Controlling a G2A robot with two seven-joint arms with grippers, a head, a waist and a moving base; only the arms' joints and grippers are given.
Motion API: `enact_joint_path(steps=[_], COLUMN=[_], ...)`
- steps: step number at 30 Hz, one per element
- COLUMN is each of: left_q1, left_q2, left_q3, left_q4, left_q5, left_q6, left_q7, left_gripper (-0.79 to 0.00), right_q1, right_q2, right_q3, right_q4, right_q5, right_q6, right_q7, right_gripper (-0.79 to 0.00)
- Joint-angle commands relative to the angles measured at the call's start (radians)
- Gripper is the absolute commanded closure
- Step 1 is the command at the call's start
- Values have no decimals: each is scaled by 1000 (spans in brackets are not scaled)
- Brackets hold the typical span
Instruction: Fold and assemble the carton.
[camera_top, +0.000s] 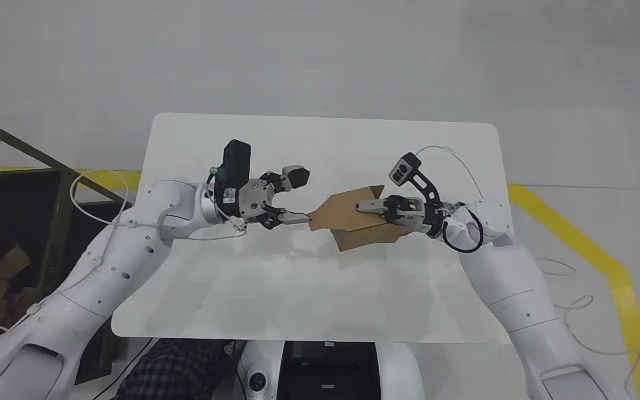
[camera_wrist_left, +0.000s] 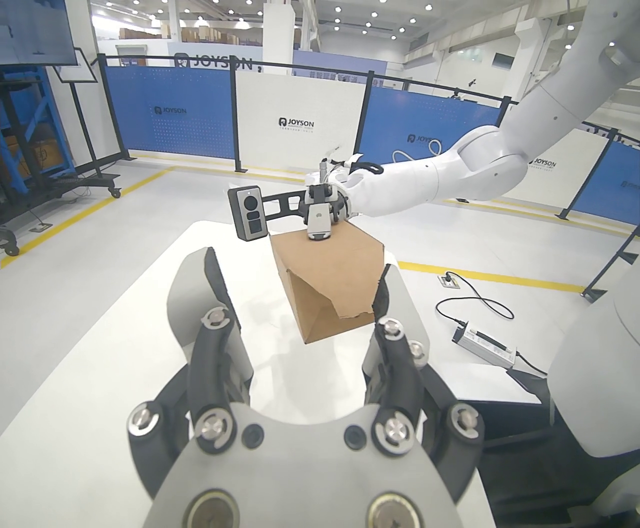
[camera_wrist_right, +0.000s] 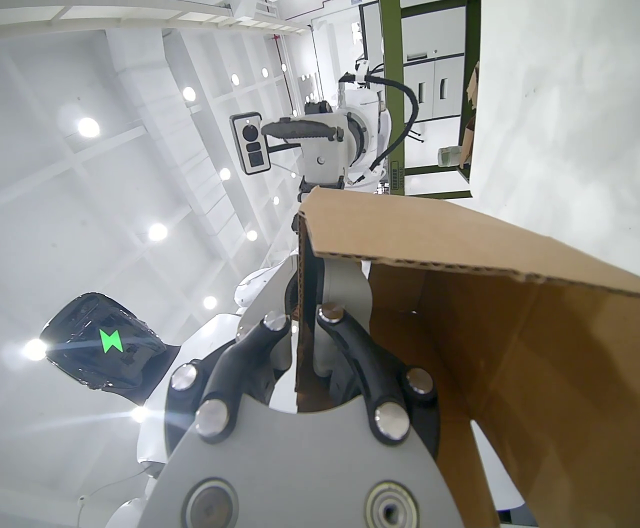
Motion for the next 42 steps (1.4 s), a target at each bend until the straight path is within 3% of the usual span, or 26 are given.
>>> enact_joint_path(steps=[1, 21, 42], left_q1=[-9, -57, -63], left_q2=[-2, -36, -81], left_q3=[13, 66, 75], left_q4=[5, 40, 64], left_q5=[-16, -71, -61], left_q6=[0, 0, 0], left_q7=[-28, -175, -208], left_gripper=[-557, -459, -431], right_q1=[0, -3, 0], right_q2=[0, 2, 0], right_q3=[0, -1, -16], right_q4=[-3, -25, -26], right_q5=[0, -4, 5], right_q6=[0, 2, 9], right_q7=[-1, -4, -2], right_gripper=[0, 0, 0])
